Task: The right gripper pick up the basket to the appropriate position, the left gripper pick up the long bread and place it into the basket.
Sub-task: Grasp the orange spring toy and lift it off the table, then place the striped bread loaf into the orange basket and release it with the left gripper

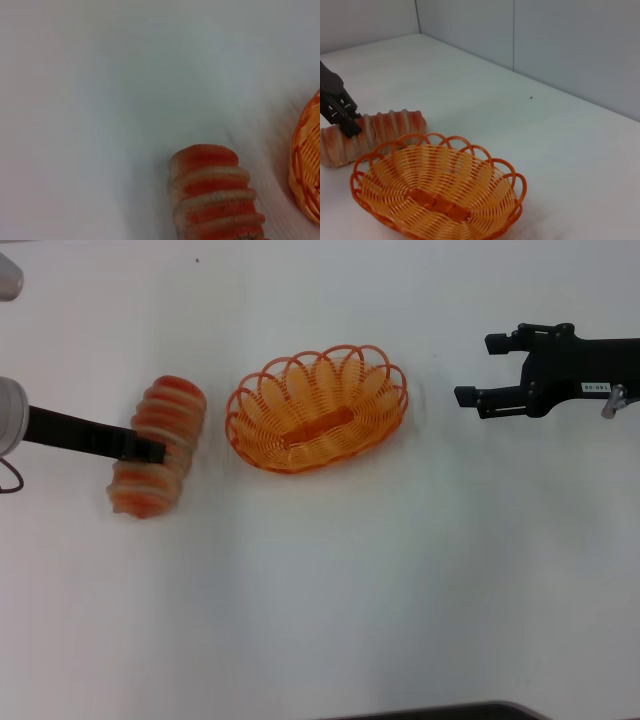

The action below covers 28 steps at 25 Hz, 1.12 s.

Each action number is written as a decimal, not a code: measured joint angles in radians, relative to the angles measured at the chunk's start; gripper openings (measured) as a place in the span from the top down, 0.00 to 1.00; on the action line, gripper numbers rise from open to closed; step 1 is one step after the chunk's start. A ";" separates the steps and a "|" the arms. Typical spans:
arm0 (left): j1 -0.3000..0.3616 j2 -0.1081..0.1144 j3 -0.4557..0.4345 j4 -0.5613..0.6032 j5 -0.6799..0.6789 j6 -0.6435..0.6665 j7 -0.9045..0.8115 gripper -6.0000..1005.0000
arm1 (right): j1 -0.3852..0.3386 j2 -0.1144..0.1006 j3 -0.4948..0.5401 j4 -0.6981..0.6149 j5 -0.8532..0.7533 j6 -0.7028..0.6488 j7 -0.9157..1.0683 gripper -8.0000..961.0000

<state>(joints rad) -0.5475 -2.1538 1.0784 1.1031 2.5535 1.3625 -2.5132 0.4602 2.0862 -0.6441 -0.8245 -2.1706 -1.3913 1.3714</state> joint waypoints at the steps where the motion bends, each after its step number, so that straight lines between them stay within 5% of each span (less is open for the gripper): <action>1: 0.000 0.002 -0.002 0.000 0.000 0.001 0.000 0.55 | 0.000 0.000 0.000 0.000 0.000 0.000 0.000 0.06; 8: -0.015 0.032 -0.054 0.047 -0.016 0.049 0.082 0.61 | 0.000 0.000 0.001 0.001 0.000 0.000 0.000 0.06; 13: -0.095 0.053 -0.198 0.071 -0.030 0.170 0.235 0.66 | -0.002 0.000 0.001 -0.001 0.000 -0.002 0.000 0.06; 18: -0.157 0.066 -0.246 0.089 -0.130 0.268 0.425 0.70 | -0.003 0.000 0.001 -0.002 0.000 -0.004 0.000 0.06; 22: -0.197 0.054 -0.220 0.089 -0.184 0.290 0.521 0.74 | -0.002 0.000 0.002 0.000 0.000 -0.005 0.000 0.06; 28: -0.219 -0.011 -0.071 0.063 -0.193 0.234 0.622 0.77 | 0.000 0.000 -0.001 0.003 0.000 -0.009 0.000 0.06</action>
<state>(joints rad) -0.7662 -2.1645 1.0077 1.1662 2.3607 1.5966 -1.8913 0.4599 2.0863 -0.6447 -0.8215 -2.1706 -1.4008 1.3713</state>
